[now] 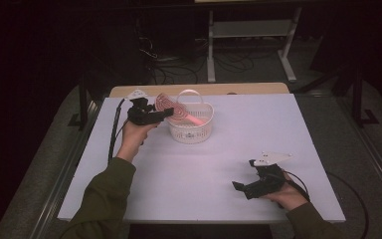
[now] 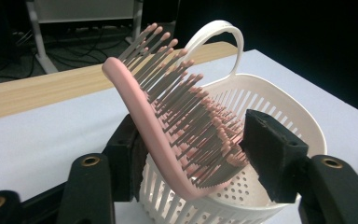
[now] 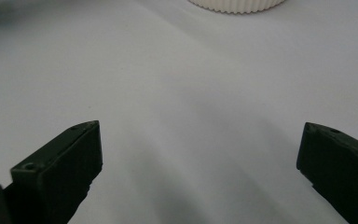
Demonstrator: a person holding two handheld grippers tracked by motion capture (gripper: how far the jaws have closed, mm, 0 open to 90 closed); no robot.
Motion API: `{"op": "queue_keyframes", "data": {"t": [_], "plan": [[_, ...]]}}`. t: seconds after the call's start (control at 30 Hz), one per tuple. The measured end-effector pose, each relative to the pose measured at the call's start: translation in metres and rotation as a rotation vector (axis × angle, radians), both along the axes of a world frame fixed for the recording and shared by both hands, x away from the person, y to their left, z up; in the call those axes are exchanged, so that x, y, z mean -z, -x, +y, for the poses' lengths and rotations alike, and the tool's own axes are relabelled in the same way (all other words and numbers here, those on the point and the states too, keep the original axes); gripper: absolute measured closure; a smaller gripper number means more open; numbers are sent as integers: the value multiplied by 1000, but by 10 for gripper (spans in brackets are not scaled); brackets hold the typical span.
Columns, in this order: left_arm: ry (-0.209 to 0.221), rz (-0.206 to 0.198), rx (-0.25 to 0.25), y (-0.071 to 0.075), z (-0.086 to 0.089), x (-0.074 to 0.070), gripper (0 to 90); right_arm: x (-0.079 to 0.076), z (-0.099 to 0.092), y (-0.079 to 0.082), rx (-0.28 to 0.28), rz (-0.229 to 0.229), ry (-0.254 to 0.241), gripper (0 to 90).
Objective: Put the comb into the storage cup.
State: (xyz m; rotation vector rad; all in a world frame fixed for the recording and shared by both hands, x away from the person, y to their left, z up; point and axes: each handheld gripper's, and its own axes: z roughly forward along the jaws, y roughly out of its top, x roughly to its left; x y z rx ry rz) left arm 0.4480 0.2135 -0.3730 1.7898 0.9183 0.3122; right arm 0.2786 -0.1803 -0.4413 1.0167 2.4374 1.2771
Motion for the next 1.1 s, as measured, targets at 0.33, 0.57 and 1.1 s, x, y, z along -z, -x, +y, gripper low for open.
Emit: {"op": "queue_keyframes", "data": {"t": [0.33, 0.57, 1.1], "plan": [[-54, -24, 12, 6, 0, 0, 286, 0, 0, -1, -1, -1, 1, 0], [-69, -29, 21, 9, 3, 0, 193, 0, 1, 0, -2, -1, 2, 0], [-113, -54, 39, 19, 6, 1, 61, 1, 1, 0, -2, 3, 3, 0]]}}
